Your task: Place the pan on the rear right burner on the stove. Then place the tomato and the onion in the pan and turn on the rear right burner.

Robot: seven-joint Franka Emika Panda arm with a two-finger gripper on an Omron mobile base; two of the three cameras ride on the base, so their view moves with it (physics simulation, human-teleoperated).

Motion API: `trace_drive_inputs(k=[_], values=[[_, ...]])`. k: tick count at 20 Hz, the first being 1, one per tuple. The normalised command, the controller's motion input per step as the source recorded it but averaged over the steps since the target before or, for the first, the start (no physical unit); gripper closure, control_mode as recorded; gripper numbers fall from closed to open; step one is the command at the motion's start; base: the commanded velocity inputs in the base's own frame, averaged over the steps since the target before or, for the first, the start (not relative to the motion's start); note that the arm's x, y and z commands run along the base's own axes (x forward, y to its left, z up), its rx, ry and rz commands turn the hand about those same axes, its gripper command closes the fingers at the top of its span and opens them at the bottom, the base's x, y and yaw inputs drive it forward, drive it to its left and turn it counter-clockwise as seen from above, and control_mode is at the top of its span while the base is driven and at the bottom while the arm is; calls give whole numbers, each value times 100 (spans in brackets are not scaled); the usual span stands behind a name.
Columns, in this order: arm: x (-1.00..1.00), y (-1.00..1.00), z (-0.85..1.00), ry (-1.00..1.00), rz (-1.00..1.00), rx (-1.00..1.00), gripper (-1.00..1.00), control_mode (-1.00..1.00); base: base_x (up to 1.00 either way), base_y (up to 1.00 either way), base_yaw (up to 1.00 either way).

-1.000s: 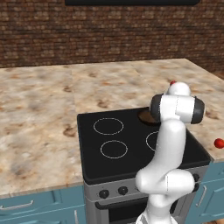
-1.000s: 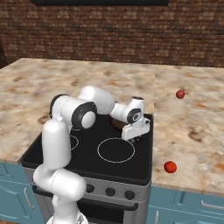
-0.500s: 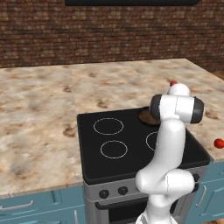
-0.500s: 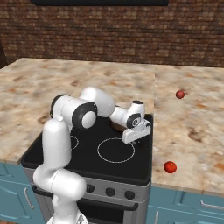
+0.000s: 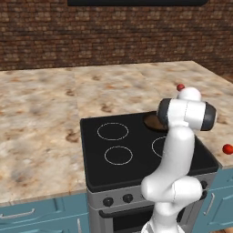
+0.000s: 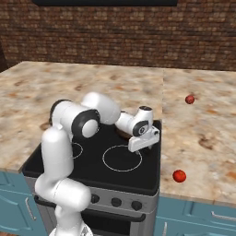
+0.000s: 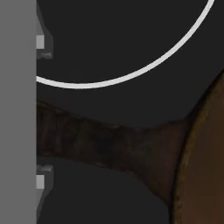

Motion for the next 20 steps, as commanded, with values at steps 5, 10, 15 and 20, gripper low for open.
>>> trace_drive_inputs(k=[5, 10, 15, 20], values=[[-28, 0, 50, -12, -11, -1, -100, -100, 0, 0, 0], [-8, 4, 62, -17, -9, -10, -100, -100, 0, 0, 0], [-13, 0, 40, -11, -14, -10, -100, -100, 0, 0, 0], [-29, -11, 12, 0, -27, -2, -100, -100, 0, 0, 0]])
